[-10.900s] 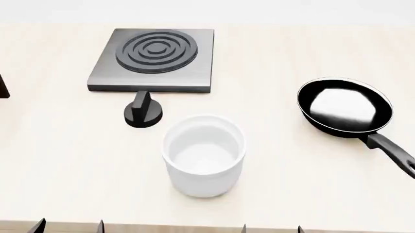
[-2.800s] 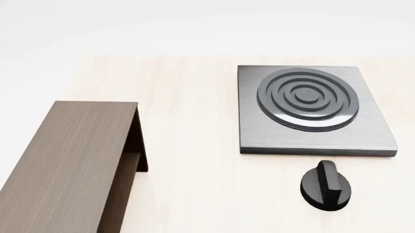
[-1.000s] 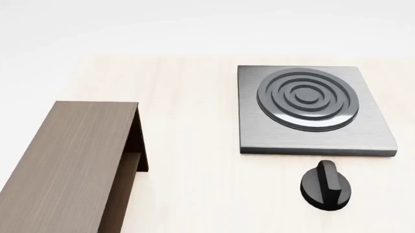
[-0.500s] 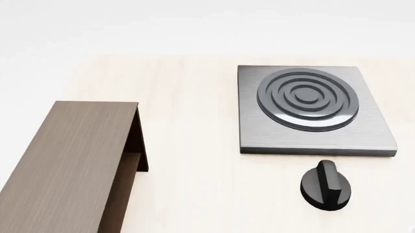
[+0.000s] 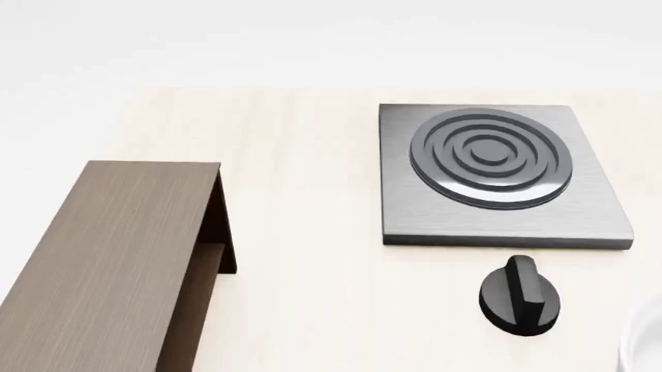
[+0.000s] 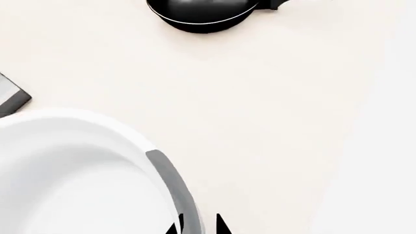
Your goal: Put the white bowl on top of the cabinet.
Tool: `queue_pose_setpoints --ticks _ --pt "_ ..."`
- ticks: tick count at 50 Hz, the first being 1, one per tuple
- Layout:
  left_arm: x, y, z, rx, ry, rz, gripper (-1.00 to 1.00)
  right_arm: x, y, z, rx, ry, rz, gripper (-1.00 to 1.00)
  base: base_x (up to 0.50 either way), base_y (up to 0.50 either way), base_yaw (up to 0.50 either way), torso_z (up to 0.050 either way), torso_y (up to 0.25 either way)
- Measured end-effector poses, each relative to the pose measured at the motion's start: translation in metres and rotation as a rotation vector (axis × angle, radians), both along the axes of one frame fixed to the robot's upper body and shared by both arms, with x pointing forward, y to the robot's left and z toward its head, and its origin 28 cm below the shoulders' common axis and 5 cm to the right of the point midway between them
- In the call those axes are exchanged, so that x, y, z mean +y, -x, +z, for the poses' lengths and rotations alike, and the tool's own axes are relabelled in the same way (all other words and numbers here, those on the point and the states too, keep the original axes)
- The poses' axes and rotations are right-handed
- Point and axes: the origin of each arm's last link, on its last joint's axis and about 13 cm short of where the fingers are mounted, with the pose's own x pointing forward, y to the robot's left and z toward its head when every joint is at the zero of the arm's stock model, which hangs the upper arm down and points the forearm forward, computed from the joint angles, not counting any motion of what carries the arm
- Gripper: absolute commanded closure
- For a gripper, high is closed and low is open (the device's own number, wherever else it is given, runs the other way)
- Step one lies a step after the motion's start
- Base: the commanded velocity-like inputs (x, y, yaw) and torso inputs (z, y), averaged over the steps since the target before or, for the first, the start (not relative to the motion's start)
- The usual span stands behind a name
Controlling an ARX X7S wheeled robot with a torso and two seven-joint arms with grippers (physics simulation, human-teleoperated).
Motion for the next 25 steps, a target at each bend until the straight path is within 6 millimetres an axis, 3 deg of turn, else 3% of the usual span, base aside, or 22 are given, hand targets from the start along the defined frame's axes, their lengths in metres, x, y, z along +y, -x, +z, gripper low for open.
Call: queue_pose_setpoints --ticks 13,25 --pt "0.000 -0.001 0.000 0.000 0.001 -0.001 -1.00 0.006 0.005 0.028 -0.088 0.000 -0.009 1.00 0.00 0.00 0.00 0.000 0.001" --pt "0.000 -0.001 -0.001 0.001 0.004 -0.001 -1.00 0.011 0.005 0.065 -0.149 0.025 -0.005 1.00 0.00 0.00 0.00 0.000 0.001"
